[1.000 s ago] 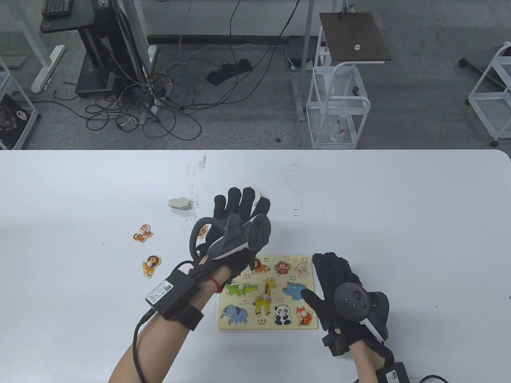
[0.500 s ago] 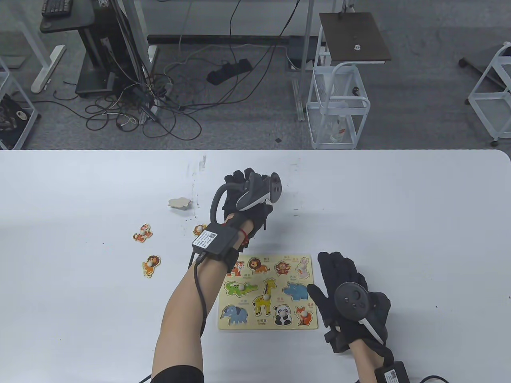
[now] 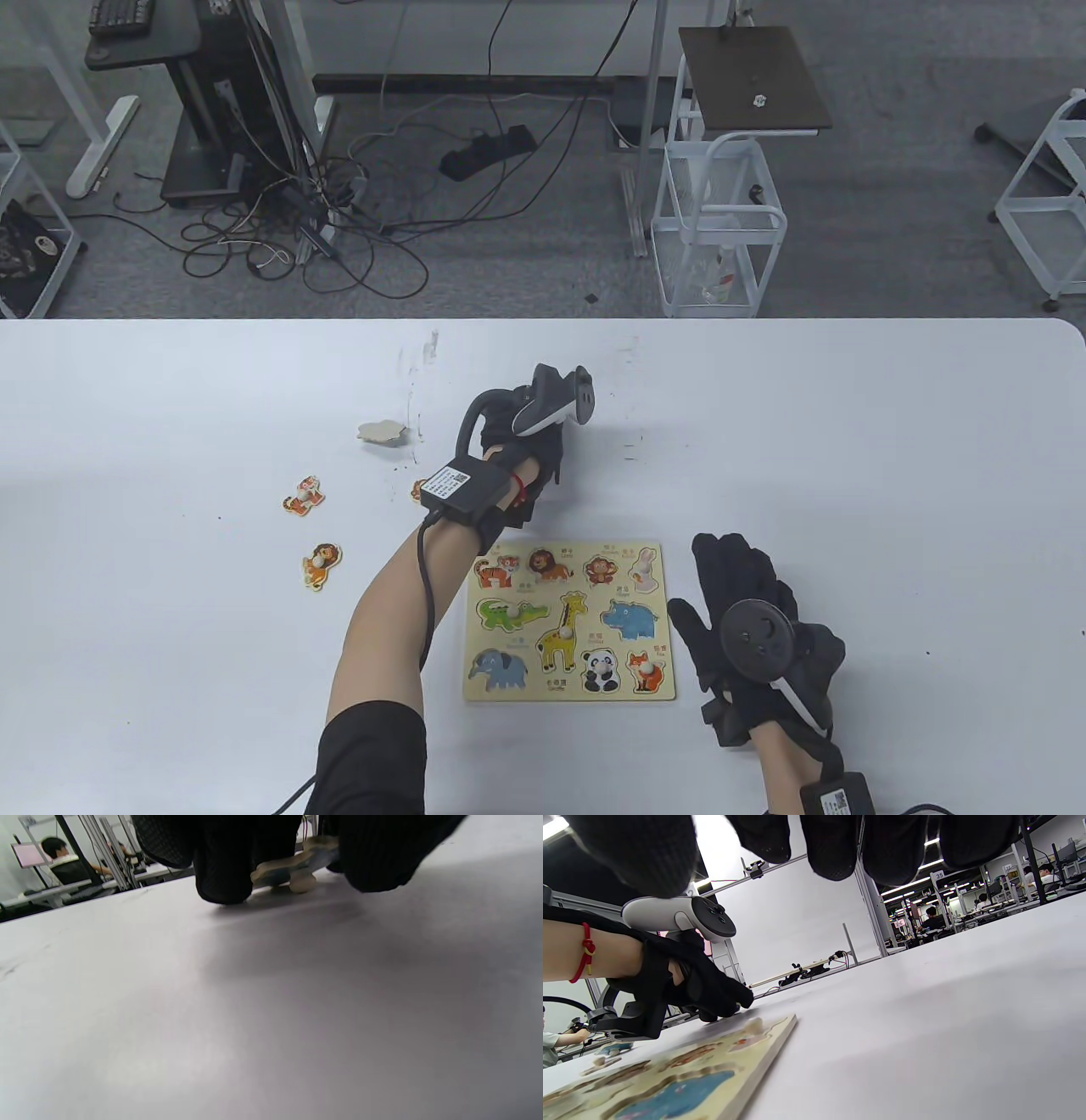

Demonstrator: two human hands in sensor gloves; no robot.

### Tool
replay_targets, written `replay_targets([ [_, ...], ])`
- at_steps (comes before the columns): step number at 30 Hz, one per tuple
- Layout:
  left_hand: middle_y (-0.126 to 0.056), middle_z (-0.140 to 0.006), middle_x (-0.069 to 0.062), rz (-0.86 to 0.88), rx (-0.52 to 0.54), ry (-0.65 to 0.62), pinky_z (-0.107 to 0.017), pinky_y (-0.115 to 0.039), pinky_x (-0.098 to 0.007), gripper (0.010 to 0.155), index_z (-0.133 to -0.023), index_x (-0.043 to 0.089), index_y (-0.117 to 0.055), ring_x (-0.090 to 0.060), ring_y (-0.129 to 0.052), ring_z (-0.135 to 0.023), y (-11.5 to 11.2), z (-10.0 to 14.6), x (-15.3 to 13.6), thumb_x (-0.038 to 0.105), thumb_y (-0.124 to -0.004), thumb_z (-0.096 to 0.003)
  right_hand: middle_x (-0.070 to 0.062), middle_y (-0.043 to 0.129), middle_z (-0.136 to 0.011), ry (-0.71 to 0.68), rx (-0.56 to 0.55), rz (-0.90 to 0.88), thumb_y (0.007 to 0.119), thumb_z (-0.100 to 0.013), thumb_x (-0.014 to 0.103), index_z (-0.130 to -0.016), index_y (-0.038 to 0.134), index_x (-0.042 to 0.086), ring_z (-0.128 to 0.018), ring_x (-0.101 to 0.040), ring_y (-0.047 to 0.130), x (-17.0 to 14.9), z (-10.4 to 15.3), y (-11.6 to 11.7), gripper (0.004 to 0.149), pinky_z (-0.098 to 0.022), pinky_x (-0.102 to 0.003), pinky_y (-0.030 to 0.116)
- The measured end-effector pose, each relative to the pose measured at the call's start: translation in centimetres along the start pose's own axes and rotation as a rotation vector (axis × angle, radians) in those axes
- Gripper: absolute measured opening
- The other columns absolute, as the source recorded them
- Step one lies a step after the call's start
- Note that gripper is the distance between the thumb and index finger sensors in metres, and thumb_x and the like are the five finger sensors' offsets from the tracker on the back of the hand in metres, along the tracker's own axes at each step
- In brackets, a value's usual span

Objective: Fit puzzle pieces into frame

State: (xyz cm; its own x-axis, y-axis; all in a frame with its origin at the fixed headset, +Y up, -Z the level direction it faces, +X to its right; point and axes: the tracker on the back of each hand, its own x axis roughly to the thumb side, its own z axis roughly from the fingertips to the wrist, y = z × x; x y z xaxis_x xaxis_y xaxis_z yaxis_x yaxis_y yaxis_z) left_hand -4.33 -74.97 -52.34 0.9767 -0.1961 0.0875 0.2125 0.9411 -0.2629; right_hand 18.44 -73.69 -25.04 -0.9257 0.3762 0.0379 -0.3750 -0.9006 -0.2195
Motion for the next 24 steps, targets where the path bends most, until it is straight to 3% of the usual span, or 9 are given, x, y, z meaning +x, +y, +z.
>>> replay_targets([
  [5,-0.077,-0.109,-0.007,-0.032,0.073,0.005,-0.074,-0.076,-0.045,0.059,-0.103,0.039,-0.065,-0.028,-0.099,-0.09,0.4,0.3,-0.3,0.038,-0.08,-0.0459,-0.01,0.051,-0.108,0.007,0.018,0.004,0.075,-0.039,0.058,-0.106,0.05,0.029,-0.097,-0.05,0.063,-0.2,-0.1,0.4,0.077,-0.064,-0.068,0.056],
  [10,-0.095,-0.094,-0.002,-0.004,0.168,-0.085,-0.067,-0.086,-0.039,0.055,-0.1,0.029,-0.068,-0.02,-0.111,-0.076,2.1,2.8,-1.8,0.033,-0.077,-0.046,-0.01,0.052,-0.108,0.01,0.034,0.001,0.075,-0.039,0.058,-0.105,0.05,0.029,-0.096,-0.05,0.065,-0.5,-0.2,0.8,0.077,-0.063,-0.068,0.057],
  [18,-0.098,-0.088,-0.002,0.1,0.228,-0.229,-0.06,-0.091,-0.039,0.054,-0.098,0.025,-0.071,-0.017,-0.115,-0.068,6.6,11.1,-4.7,0.032,-0.078,-0.0452,-0.012,0.056,-0.106,-0.024,0.025,-0.075,0.076,-0.039,0.056,-0.104,0.054,0.026,-0.092,-0.051,0.071,0.1,-0.1,1.1,0.075,-0.062,-0.067,0.06],
  [24,-0.094,-0.089,-0.003,0.343,0.24,-0.356,-0.059,-0.091,-0.039,0.052,-0.097,0.024,-0.071,-0.017,-0.115,-0.067,7.4,18.6,-5.1,0.032,-0.076,-0.0455,-0.011,0.059,-0.105,-0.094,0.019,-0.195,0.077,-0.039,0.054,-0.103,0.057,0.025,-0.091,-0.05,0.073,1.9,0.5,0.9,0.073,-0.061,-0.067,0.061],
])
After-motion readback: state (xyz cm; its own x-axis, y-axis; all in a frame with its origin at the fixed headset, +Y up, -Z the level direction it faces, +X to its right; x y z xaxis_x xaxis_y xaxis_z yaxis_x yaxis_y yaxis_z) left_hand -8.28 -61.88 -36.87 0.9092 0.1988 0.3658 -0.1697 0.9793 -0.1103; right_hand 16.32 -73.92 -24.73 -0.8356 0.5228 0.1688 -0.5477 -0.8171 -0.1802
